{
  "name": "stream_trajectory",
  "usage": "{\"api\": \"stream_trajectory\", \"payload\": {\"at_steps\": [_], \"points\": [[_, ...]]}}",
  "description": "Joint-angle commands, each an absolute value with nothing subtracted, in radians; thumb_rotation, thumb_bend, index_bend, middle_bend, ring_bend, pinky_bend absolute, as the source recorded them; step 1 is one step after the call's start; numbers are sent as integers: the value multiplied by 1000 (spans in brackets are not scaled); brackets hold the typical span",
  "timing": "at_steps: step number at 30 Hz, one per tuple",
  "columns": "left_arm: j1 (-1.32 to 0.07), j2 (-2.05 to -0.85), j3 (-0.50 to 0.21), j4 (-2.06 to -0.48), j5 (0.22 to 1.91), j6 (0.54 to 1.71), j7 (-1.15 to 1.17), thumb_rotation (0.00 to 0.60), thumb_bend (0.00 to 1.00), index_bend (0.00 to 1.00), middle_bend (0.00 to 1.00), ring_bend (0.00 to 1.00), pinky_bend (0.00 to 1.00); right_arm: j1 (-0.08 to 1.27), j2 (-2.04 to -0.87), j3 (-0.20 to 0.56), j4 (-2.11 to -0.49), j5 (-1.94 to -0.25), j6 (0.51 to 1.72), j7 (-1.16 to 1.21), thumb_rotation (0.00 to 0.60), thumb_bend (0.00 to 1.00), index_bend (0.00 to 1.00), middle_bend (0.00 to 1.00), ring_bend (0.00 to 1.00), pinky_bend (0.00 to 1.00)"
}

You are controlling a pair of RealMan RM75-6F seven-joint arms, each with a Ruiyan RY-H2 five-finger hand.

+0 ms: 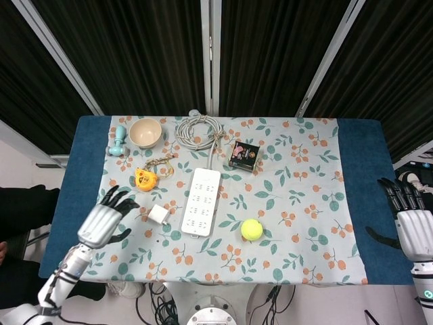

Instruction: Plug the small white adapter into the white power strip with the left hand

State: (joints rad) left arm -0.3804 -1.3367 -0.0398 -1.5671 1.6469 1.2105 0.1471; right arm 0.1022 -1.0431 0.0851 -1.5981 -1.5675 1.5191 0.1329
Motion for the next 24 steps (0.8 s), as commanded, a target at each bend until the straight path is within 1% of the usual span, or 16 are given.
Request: {"api": "stream_trajectory", "payload": {"at_steps": [1, 4, 7, 14, 20, 24], "points": [[-477, -1411, -53, -1477, 1653, 1089, 100, 600, 249, 276, 272, 96, 0, 101, -1044, 84, -1600, -1564, 1519, 132, 600, 64, 27, 75, 0, 0], [-516, -1442, -59, -1430, 1624, 1029, 79, 600, 256, 270, 268, 96, 0, 98, -1050, 82, -1598, -1556, 1516, 133, 600, 63, 27, 75, 0, 0], [-536, -1467, -64, -1395, 1596, 1001, 65, 600, 260, 270, 268, 96, 0, 99, -1057, 81, -1594, -1547, 1508, 134, 600, 63, 27, 75, 0, 0], [-548, -1483, -52, -1373, 1578, 1002, 57, 600, 259, 270, 268, 96, 0, 105, -1061, 83, -1596, -1539, 1496, 124, 600, 64, 27, 75, 0, 0], [-541, -1465, -43, -1407, 1548, 1007, 93, 600, 258, 270, 268, 96, 0, 108, -1061, 82, -1601, -1537, 1489, 118, 600, 64, 27, 75, 0, 0], [-548, -1458, -30, -1429, 1534, 988, 117, 600, 258, 271, 268, 96, 0, 107, -1061, 81, -1602, -1533, 1488, 117, 600, 64, 27, 75, 0, 0]]}}
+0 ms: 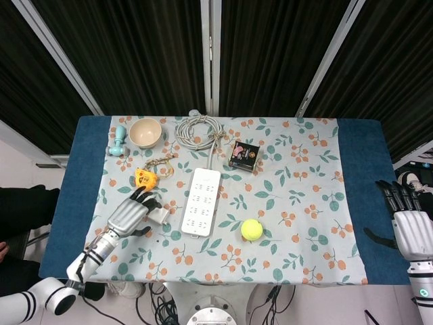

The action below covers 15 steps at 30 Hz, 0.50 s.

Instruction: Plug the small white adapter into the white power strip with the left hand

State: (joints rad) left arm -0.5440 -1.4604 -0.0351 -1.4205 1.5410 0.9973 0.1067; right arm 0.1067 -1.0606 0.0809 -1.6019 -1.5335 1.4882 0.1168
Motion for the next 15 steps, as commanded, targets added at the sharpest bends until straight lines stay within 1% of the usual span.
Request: {"api": "stream_trajectory", "payload": {"at_steps": [1, 7, 15], "points": [[-550, -1459, -28, -1431, 1529, 983, 121, 600, 258, 271, 268, 96, 0, 107, -1062, 80, -1602, -1533, 1486, 117, 600, 63, 27, 75, 0, 0], [-570, -1464, -27, -1439, 1488, 936, 140, 600, 258, 271, 268, 96, 0, 104, -1061, 77, -1601, -1532, 1487, 116, 600, 64, 26, 75, 0, 0], [-609, -1491, -50, -1418, 1440, 887, 121, 600, 258, 271, 290, 96, 0, 98, -1062, 74, -1599, -1533, 1495, 121, 600, 64, 27, 74, 0, 0]]}}
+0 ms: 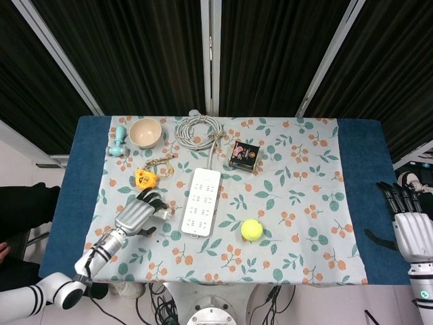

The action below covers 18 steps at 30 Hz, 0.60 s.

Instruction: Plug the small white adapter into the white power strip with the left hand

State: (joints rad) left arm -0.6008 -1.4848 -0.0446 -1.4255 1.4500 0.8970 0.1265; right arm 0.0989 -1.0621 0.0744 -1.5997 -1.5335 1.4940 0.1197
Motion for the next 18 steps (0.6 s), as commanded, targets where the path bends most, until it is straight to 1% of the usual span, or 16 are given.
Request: {"api": "stream_trajectory", "payload": {"at_steps": [1, 9, 14, 18], "points": [[-614, -1495, -54, -1413, 1433, 882, 117, 600, 258, 274, 290, 96, 0, 96, -1063, 73, -1598, -1533, 1497, 123, 600, 64, 27, 75, 0, 0], [-624, -1514, -67, -1392, 1421, 902, 88, 600, 259, 290, 312, 97, 0, 88, -1063, 70, -1590, -1532, 1504, 130, 600, 64, 27, 75, 0, 0], [-619, -1537, -70, -1364, 1418, 930, 74, 600, 261, 325, 345, 143, 7, 86, -1063, 69, -1588, -1534, 1506, 133, 600, 64, 27, 75, 0, 0], [-613, -1556, -68, -1328, 1419, 949, 52, 600, 274, 355, 370, 172, 48, 86, -1062, 69, -1589, -1535, 1506, 133, 600, 64, 27, 75, 0, 0]]}}
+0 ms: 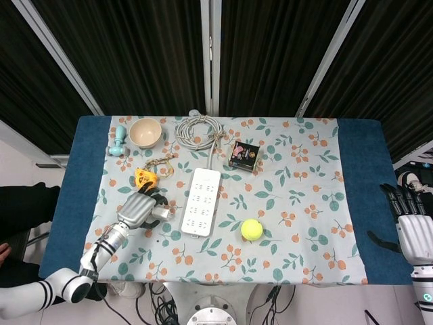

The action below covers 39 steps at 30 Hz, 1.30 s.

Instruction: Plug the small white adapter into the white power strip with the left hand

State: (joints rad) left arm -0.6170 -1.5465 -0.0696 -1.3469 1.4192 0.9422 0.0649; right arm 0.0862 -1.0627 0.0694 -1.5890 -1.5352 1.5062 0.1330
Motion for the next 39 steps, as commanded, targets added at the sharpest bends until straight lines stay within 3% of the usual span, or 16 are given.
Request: {"api": "stream_trajectory", "payload": {"at_steps": [1, 16, 24, 33, 39], "points": [[-612, -1558, -67, -1322, 1418, 952, 46, 600, 275, 357, 372, 173, 50, 86, -1062, 69, -1590, -1535, 1507, 133, 600, 64, 27, 75, 0, 0], [-603, -1609, -51, -1233, 1453, 981, -147, 600, 337, 432, 442, 235, 111, 79, -1057, 69, -1603, -1534, 1514, 120, 600, 64, 27, 75, 0, 0], [-594, -1587, -45, -1245, 1473, 1013, -191, 600, 399, 524, 558, 331, 183, 74, -1053, 70, -1610, -1537, 1522, 116, 600, 64, 27, 75, 0, 0], [-576, -1300, 8, -1535, 1431, 985, 239, 600, 401, 525, 565, 333, 143, 67, -1051, 68, -1609, -1543, 1533, 119, 600, 64, 27, 75, 0, 0], [-585, -1257, 17, -1665, 1296, 942, 520, 600, 402, 526, 565, 333, 125, 66, -1061, 66, -1596, -1545, 1532, 130, 600, 64, 27, 75, 0, 0]]}}
